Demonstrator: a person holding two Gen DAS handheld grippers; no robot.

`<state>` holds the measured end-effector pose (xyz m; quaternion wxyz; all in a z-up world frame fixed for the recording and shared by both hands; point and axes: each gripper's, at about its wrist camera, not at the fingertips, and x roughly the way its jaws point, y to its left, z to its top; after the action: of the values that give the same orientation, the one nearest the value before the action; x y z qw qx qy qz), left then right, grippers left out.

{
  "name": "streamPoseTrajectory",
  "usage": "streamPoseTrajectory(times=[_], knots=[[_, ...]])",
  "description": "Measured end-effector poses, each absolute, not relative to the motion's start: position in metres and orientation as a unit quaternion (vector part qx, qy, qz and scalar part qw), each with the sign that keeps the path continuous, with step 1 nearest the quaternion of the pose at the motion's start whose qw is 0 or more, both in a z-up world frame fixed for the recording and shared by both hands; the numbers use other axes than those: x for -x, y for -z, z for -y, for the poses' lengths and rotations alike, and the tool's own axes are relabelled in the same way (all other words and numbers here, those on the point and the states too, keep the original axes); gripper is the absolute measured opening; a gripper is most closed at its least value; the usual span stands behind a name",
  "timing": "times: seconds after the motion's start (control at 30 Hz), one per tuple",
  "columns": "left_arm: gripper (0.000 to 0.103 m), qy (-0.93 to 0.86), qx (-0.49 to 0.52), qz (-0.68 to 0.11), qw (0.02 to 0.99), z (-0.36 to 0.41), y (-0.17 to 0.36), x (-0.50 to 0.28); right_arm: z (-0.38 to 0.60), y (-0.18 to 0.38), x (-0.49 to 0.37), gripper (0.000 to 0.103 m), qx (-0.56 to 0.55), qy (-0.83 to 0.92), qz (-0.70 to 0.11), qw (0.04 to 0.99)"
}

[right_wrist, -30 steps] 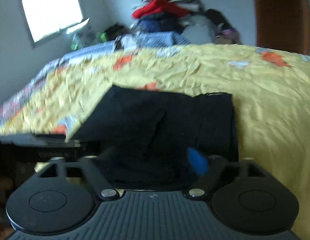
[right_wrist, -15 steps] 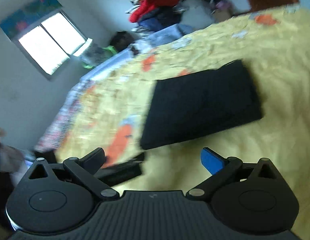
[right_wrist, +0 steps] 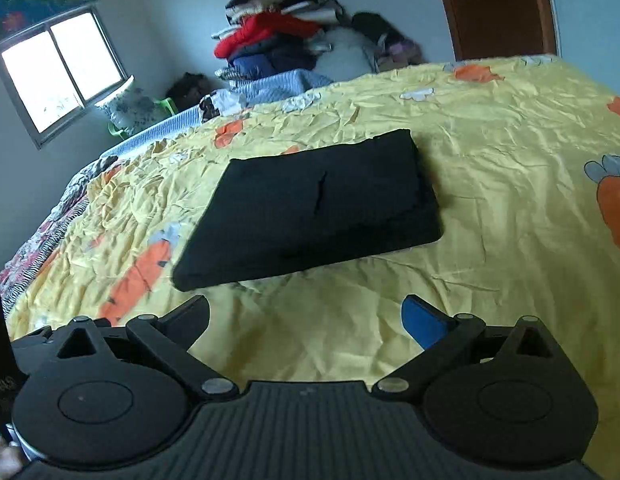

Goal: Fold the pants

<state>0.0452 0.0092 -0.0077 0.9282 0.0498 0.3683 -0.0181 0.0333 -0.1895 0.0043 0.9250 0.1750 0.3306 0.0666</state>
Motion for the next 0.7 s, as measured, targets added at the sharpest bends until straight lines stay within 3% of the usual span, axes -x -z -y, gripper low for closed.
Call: streamPoseTrajectory(times=[0.4, 0.7], knots=[[0.103, 0.021, -0.057, -0.345, 0.937, -0.003, 0.027, -0.042, 0.161, 0.031, -0.026, 0.103, -0.044, -0.023, -0.297, 0.954], [0.103, 0.024, -0.051, -0.34, 0.939, -0.004, 0.036, -0.043, 0.166, 0.051, -0.029, 0.103, -0.037, -0.018, -0.312, 0.949]])
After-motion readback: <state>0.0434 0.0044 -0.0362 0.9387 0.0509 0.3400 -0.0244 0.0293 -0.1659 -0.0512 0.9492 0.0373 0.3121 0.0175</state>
